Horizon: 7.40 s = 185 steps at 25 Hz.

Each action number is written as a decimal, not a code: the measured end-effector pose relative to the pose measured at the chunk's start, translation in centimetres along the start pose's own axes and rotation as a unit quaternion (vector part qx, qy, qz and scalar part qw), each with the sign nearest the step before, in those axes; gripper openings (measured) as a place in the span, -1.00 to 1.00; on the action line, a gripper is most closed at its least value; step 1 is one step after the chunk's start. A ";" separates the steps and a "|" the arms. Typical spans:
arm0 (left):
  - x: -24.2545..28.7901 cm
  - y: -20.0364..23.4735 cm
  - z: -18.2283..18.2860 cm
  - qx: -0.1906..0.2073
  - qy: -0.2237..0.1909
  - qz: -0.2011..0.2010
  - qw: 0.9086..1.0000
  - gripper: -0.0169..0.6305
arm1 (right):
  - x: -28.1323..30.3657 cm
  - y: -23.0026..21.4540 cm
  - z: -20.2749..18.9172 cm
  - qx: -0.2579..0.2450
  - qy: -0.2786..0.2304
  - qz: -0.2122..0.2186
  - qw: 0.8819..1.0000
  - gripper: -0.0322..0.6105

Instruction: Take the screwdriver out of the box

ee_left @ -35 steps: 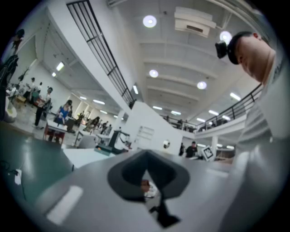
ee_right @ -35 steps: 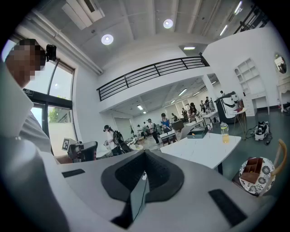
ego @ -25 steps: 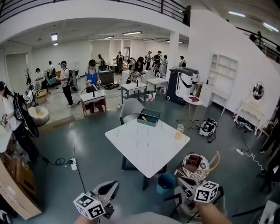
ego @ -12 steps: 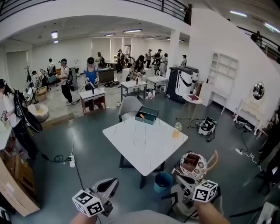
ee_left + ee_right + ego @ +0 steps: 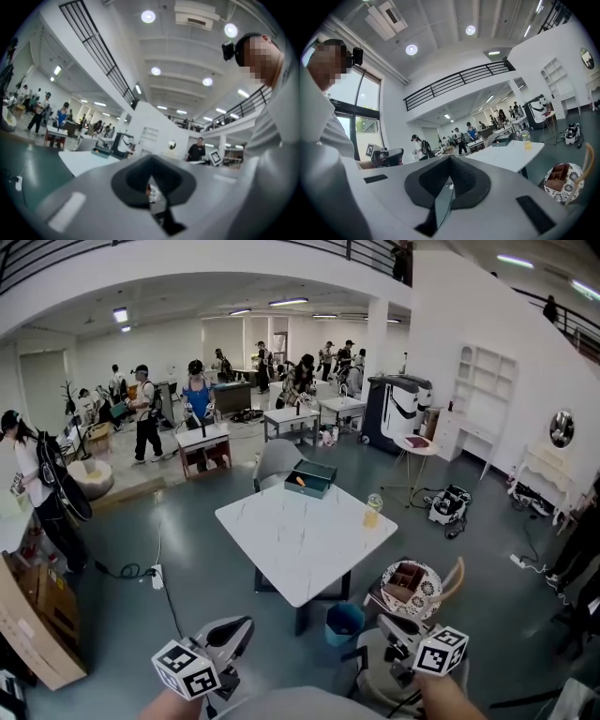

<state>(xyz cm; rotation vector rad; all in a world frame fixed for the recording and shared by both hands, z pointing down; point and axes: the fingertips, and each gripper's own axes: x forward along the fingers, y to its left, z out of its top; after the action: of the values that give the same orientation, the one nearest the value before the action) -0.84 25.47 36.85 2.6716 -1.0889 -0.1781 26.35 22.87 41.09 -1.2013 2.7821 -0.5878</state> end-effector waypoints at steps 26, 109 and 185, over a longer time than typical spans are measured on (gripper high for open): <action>6.9 5.8 -1.0 -0.028 0.013 -0.050 0.998 -0.96 | 4.4 -5.1 0.2 0.008 0.004 -0.042 0.999 -0.88; 50.3 55.0 -4.5 -0.054 0.095 0.001 0.994 -0.96 | 62.3 -48.0 7.1 -0.014 0.213 -0.042 0.976 -0.87; 58.0 61.9 -7.5 -0.060 0.085 -0.027 0.994 -0.96 | 76.0 -58.8 0.9 -0.073 0.474 -0.051 0.876 -0.85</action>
<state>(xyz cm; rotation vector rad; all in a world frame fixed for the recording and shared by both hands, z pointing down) 0.53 -56.45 59.99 2.5563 -0.9248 -0.0250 14.23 -68.27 69.22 -1.3470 3.5996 -1.2958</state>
